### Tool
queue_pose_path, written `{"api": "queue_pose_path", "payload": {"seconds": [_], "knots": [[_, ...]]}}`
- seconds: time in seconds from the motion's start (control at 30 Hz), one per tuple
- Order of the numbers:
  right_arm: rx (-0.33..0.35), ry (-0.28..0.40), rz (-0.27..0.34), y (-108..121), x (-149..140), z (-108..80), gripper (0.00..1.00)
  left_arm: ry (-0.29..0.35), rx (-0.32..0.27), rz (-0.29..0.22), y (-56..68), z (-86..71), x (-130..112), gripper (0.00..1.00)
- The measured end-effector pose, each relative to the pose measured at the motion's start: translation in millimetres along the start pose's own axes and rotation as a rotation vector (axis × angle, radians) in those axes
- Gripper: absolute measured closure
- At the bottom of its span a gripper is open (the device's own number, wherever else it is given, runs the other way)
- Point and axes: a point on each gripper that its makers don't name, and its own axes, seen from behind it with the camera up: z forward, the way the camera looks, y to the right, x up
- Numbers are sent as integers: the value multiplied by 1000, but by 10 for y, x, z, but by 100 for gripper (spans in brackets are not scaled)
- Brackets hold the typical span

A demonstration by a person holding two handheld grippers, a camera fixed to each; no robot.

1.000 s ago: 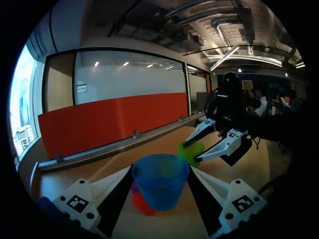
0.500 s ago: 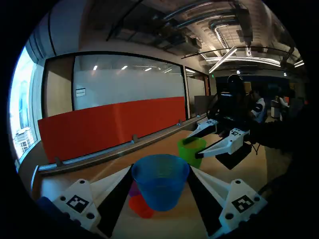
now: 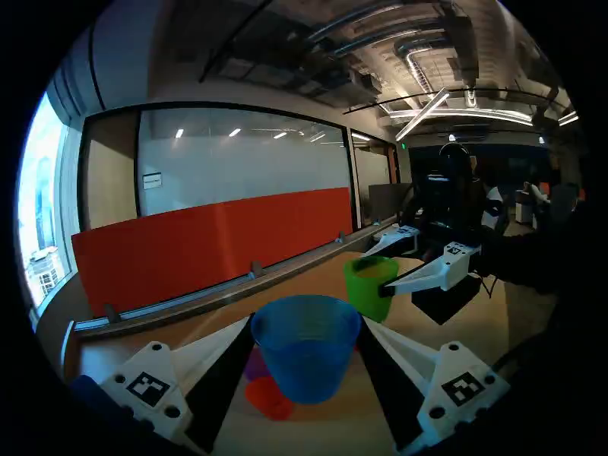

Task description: Pour water

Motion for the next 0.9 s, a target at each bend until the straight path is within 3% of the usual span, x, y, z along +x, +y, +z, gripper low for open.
{"api": "queue_pose_path", "payload": {"seconds": [0.6,0.9], "knots": [[6,63,40,-3,63,-44,8,34,-6,49,-2,139,232,11],[41,55,45,-97,-60,-75,8,43,-5,128,26,215,382,11]]}}
